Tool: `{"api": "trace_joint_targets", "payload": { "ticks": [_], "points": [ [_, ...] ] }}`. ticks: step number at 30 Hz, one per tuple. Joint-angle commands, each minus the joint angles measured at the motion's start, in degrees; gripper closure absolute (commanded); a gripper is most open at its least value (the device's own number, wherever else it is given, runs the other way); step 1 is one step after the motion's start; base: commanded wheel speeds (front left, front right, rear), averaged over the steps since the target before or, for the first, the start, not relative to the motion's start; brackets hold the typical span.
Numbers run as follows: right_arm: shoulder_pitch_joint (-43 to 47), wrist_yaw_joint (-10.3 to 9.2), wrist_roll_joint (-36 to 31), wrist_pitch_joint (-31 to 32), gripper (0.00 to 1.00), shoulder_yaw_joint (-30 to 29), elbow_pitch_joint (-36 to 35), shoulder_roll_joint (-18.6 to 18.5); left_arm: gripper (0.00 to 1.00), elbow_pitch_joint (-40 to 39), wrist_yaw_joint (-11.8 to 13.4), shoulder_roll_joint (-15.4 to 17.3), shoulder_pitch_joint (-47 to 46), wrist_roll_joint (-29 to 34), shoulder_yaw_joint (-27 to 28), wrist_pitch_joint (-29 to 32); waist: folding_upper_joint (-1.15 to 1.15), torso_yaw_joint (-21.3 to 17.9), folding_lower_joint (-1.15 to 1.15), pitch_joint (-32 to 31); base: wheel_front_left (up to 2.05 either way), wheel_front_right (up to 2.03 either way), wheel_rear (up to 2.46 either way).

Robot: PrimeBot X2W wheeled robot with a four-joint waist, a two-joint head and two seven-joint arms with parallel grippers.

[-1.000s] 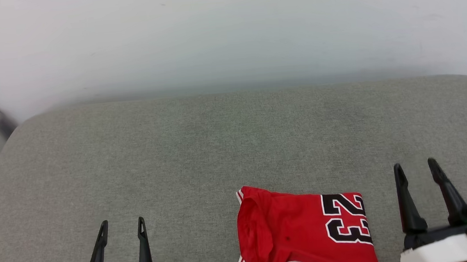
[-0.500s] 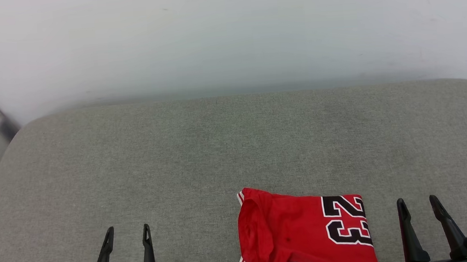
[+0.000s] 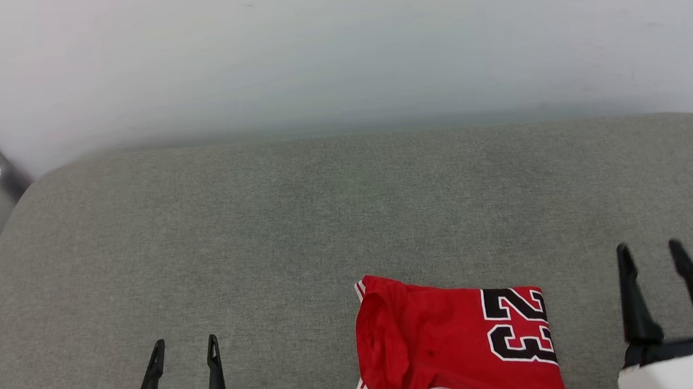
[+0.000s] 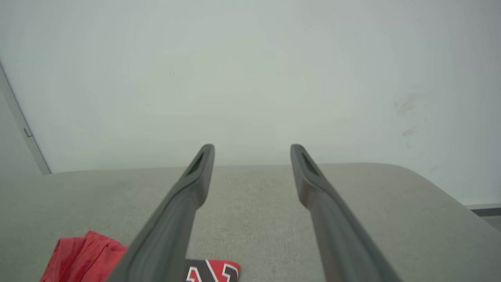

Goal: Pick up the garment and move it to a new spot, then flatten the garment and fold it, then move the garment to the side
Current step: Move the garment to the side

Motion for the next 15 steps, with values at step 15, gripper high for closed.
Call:
{"api": "trace_joint_targets", "payload": {
  "ticks": [15],
  "points": [
    [-23.0, -0.05, 10.2, 24.1, 0.0, 9.8, 0.3, -18.3, 0.0, 0.1, -1.1, -0.5, -3.1, 0.4, 1.2, -0.2, 0.0, -0.2, 0.0, 4.0, 0.0, 0.0, 0.0]
  ]
}}
